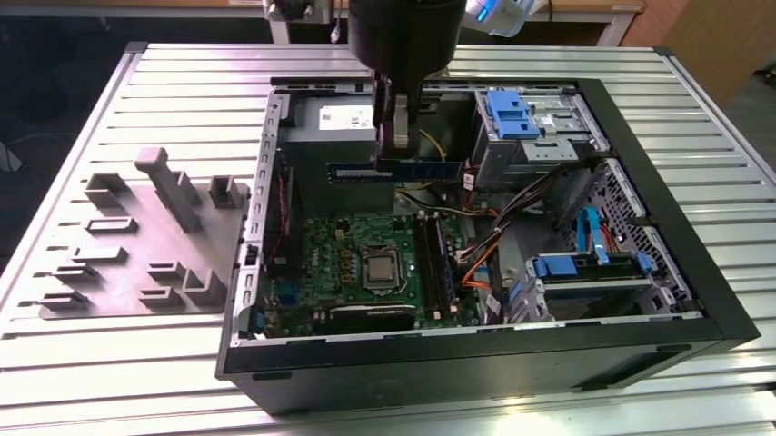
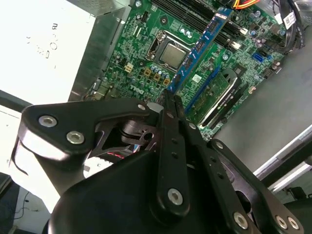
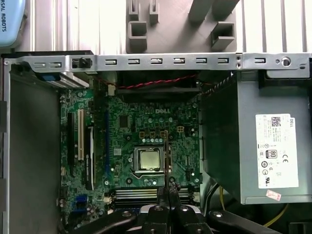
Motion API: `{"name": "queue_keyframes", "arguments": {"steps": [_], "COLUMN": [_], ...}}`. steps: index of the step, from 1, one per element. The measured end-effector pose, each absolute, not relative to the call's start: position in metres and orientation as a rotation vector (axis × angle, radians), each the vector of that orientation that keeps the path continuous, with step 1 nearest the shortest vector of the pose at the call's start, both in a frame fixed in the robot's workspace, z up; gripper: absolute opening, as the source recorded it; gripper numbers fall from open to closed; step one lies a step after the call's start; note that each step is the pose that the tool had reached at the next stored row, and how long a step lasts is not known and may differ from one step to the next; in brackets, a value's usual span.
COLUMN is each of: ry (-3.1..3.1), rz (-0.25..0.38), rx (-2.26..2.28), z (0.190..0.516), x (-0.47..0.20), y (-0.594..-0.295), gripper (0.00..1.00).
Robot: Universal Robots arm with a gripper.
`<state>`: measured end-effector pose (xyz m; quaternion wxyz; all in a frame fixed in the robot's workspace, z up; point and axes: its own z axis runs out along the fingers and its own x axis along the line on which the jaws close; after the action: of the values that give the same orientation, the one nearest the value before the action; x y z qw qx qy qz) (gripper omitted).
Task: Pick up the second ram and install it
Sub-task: 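Pick up the second ram and move it above second insertion slot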
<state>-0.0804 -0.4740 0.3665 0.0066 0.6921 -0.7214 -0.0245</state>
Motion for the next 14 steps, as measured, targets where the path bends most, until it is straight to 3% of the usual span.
{"name": "queue_keyframes", "arguments": {"steps": [14], "ry": [-2.255], "rz": [-0.077], "rx": [2.167], "z": [0.341], "x": [-0.08], "y": [-0.474], "gripper": [0.11]}}
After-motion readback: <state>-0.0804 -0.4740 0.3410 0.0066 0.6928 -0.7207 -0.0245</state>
